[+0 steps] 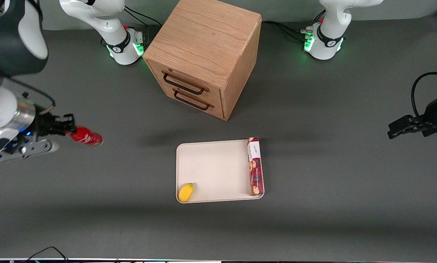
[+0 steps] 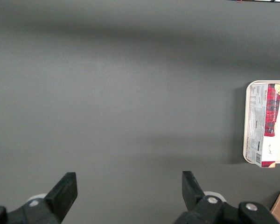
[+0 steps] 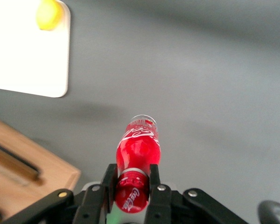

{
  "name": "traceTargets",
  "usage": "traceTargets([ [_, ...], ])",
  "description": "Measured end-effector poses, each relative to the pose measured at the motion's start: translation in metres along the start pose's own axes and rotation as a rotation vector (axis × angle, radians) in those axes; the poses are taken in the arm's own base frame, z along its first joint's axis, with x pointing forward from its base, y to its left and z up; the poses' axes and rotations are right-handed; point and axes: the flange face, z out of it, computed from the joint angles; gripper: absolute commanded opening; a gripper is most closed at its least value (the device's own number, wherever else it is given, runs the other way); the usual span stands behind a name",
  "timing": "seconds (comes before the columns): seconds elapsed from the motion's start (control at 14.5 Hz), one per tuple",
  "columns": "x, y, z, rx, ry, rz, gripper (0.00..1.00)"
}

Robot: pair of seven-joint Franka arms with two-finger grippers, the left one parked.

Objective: Place coke bottle on tray
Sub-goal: 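Move the held bottle over the white tray and lower it beside the sponge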

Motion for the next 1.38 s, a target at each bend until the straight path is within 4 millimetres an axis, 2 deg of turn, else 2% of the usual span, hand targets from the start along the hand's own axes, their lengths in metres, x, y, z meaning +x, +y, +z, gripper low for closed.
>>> traceTargets([
  [0.07,-0.003,-0.03,-0.003,0.01,-0.001,0.045,0.0],
  [0.21,-0.007,-0.093,0.004,0.028,-0.02,0.158,0.0],
  [0.34,0.003,-0.148,0.028,0.061,-0.031,0.28,0.0],
  [0.48,0.025,-0.186,0.063,0.11,-0.026,0.382,0.0],
  [0.69,0.056,-0.208,0.126,0.138,-0.018,0.466,0.0],
  [0.9,0.068,-0.223,0.186,0.098,0.016,0.522,0.0],
  [1.03,0.074,-0.231,0.219,0.084,0.024,0.556,0.04],
  [1.1,0.077,-0.234,0.231,0.079,0.025,0.568,0.22],
  [1.17,0.079,-0.236,0.239,0.078,0.023,0.574,0.69],
  [1.24,0.08,-0.236,0.243,0.077,0.02,0.576,0.94],
  [1.31,0.08,-0.236,0.243,0.078,0.02,0.578,1.0],
  [1.38,0.08,-0.236,0.24,0.081,0.025,0.579,1.0],
])
